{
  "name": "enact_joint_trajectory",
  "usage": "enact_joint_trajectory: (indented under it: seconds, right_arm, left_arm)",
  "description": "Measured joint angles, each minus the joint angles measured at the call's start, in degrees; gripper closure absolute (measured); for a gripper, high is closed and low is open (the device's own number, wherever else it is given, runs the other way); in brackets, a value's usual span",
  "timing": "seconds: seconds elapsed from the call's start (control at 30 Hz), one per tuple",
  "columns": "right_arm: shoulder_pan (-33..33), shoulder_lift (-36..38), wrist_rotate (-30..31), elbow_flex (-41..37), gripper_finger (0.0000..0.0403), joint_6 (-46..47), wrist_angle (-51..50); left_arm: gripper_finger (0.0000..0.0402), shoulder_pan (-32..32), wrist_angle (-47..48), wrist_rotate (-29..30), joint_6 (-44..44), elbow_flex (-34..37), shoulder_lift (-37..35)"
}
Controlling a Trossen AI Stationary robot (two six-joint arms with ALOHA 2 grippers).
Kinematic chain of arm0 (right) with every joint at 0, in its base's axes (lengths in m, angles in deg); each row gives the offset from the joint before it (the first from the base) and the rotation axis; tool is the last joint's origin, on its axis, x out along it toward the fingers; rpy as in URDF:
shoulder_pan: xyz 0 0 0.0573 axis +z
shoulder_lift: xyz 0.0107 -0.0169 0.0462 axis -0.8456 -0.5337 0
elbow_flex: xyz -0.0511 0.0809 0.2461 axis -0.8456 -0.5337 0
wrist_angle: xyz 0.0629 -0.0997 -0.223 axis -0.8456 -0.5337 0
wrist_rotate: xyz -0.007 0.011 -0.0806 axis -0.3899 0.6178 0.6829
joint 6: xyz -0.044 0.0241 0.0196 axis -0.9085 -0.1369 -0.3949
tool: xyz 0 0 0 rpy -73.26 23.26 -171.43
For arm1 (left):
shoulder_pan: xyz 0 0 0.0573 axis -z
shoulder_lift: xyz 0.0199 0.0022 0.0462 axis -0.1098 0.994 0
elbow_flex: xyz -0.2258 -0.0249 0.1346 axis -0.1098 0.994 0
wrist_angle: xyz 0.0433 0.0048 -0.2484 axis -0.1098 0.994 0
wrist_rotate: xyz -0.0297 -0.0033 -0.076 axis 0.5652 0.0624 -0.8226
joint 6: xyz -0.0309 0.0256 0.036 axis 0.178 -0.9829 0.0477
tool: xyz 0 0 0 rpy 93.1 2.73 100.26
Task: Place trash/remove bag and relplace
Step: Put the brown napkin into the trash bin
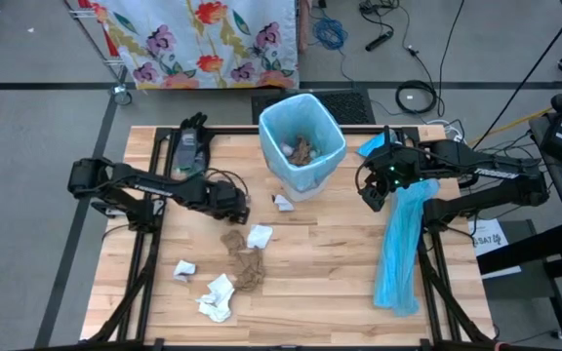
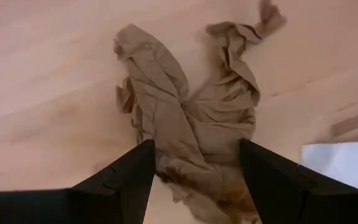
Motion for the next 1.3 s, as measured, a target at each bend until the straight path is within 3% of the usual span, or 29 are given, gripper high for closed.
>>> enact_joint_trajectory:
  seconds: [0.13,0.37,0.57,0.67,0.93,1.07,1.3]
  right_arm:
    - [0.0,0.0,0.0,0.0,0.02,0.1,0.0]
    - [0.0,0.0,0.0,0.0,0.02,0.2,0.0]
    - [0.0,0.0,0.0,0.0,0.02,0.4,0.0]
    - [0.0,0.0,0.0,0.0,0.02,0.4,0.0]
    - [0.0,0.0,0.0,0.0,0.02,0.3,0.1]
    - [0.0,0.0,0.0,0.0,0.02,0.0,1.3]
    - [0.0,0.0,0.0,0.0,0.02,0.1,1.3]
  left_arm:
    - [0.0205,-0.6,-3.6,0.8,2.8,0.8,1.2]
    - [0.0385,0.0,-3.3,3.1,2.9,-0.1,1.0]
    - [0.0397,1.6,-2.6,4.0,1.4,-5.1,-1.2]
    - [0.0399,2.4,2.3,6.0,0.4,-9.6,-3.1]
    - [0.04,3.7,19.4,18.2,-8.7,-31.0,-7.4]
    - [0.0401,3.1,19.3,23.6,-19.2,-42.4,-7.2]
    - [0.0401,-1.5,12.1,23.1,-33.6,-53.9,-2.3]
